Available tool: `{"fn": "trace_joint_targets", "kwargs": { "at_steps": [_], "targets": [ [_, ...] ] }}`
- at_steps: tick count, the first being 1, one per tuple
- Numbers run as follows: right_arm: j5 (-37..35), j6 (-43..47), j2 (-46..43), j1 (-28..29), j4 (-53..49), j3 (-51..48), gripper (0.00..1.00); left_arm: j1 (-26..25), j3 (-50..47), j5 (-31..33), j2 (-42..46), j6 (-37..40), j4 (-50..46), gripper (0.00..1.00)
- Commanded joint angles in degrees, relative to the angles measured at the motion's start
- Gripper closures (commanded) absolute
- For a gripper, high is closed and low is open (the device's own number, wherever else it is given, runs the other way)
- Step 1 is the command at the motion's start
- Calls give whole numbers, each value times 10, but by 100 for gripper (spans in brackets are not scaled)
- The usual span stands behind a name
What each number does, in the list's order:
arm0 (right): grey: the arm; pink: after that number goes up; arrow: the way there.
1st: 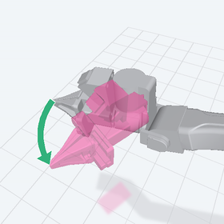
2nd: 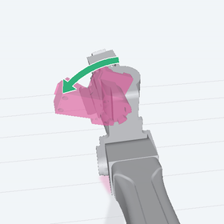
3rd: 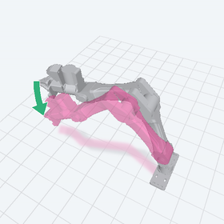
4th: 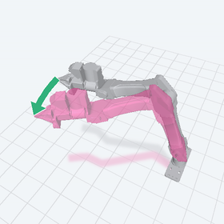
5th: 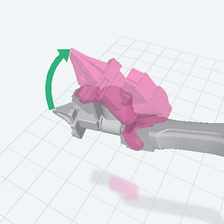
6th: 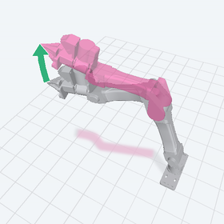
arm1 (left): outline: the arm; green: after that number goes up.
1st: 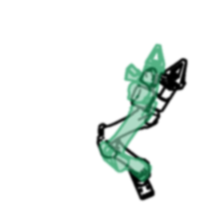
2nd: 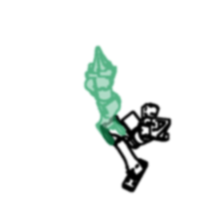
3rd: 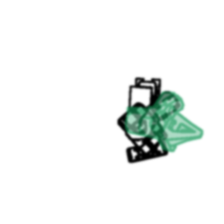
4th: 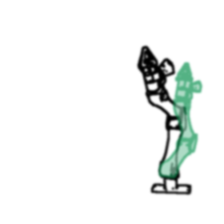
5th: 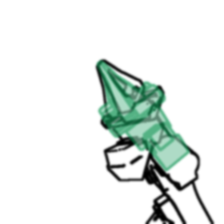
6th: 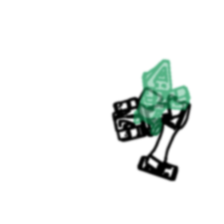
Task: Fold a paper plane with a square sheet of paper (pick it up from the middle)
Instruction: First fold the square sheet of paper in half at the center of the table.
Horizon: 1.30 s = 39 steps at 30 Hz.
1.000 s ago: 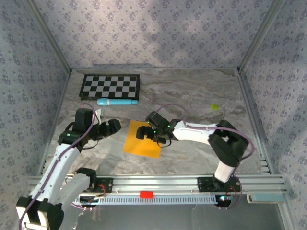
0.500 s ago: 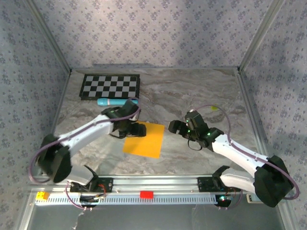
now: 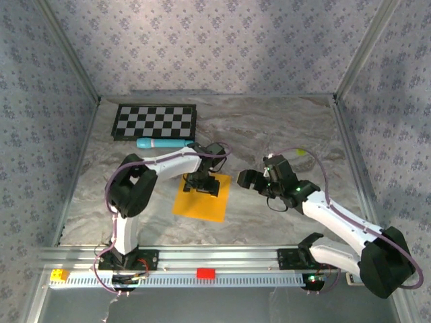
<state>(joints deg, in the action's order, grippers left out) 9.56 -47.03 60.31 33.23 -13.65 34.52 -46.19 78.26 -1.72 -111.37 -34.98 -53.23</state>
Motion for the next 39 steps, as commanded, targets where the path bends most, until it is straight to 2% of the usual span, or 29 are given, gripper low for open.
{"fn": "trace_joint_targets", "kwargs": {
  "at_steps": [1,5,15,27,34,39],
  "targets": [
    [10,11,-4,-2,-19,-5,10,1,12,-11,-6,16,-30,21],
    [9,11,1,-3,-32,4,9,1,-5,-38,-5,8,-4,20],
    [16,13,12,-4,-35,-1,8,-1,-1,4,-27,-14,-12,19],
    [15,1,19,0,-32,-5,8,-13,-36,3,-58,-24,16,21],
    [13,0,21,1,-30,0,8,-15,-33,0,-37,-17,27,26],
    [9,-1,20,2,-29,3,8,-16,-28,9,-8,-13,42,35]
  ]
}}
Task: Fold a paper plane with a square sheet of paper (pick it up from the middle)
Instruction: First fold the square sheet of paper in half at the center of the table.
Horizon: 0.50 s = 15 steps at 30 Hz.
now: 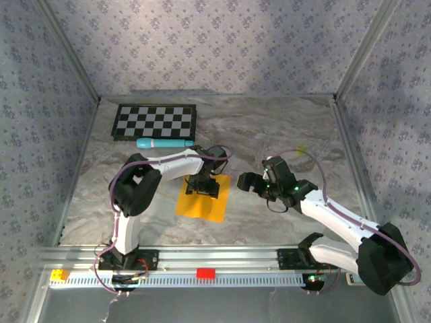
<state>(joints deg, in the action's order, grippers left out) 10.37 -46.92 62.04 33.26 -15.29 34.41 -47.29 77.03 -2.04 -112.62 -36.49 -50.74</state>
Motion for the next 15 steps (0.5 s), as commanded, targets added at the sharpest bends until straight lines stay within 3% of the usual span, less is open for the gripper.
{"fn": "trace_joint_targets", "kwargs": {
  "at_steps": [1,9,15],
  "targets": [
    [0,-3,2,2,-13,6,8,-5,-14,16,10,2,18,39],
    [-63,-5,-23,-5,-46,14,8,-5,-20,35,71,-18,62,62],
    [-101,-4,-60,-35,-54,8,7,-3,-40,-9,140,-47,136,65]
  ]
}}
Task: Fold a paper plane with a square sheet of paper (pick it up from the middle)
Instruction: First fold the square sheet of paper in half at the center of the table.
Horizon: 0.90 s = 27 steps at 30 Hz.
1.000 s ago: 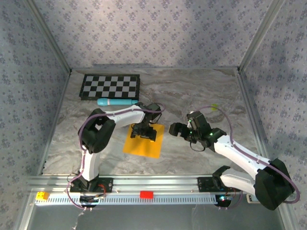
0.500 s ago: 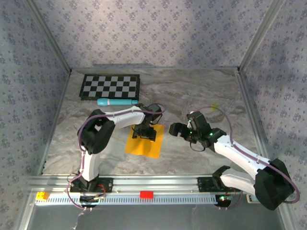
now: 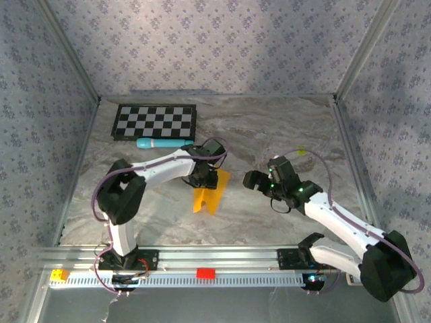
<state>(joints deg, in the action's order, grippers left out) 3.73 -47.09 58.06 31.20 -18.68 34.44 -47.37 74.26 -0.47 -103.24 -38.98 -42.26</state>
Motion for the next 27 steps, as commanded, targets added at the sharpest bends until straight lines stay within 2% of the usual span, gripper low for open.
{"fn": "trace_joint_targets", "kwargs": {
  "at_steps": [1,4,9,13,18,27],
  "targets": [
    [-35,-6,-27,-25,-19,4,7,1,-24,-52,60,-31,83,65],
    [-4,-9,-51,-61,0,-10,7,13,-61,-142,98,-69,189,63],
    [72,-27,-70,-112,39,-34,7,28,-124,-214,113,-143,329,60],
    [100,-28,-66,-122,48,-36,7,38,-154,-223,91,-187,368,60],
    [121,-24,-46,-125,63,-33,8,40,-208,-237,77,-241,462,60],
    [155,-23,-13,-125,71,-19,8,40,-265,-219,89,-260,506,61]
  ]
}}
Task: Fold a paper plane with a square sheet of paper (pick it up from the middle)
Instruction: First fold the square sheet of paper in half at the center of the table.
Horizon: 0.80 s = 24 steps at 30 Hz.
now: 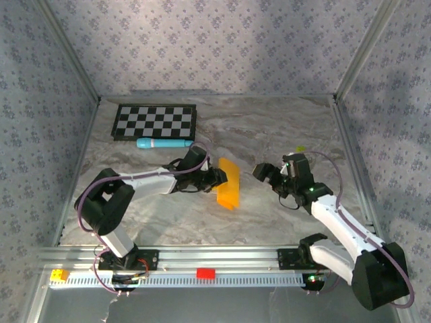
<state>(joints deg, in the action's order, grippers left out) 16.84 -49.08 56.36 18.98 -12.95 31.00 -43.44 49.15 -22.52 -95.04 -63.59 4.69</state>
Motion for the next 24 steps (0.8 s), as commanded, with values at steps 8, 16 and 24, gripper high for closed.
{"fn": "trace_joint_targets", "kwargs": {
  "at_steps": [8,16,24],
  "targets": [
    [53,-1,25,0,26,14,12,-2,-53,20,10,-28,62,61],
    [82,10,81,14,37,37,16,-7,-65,40,1,-25,51,60],
    [83,17,119,28,33,60,15,-17,-20,100,-7,26,-83,52]
  ]
}}
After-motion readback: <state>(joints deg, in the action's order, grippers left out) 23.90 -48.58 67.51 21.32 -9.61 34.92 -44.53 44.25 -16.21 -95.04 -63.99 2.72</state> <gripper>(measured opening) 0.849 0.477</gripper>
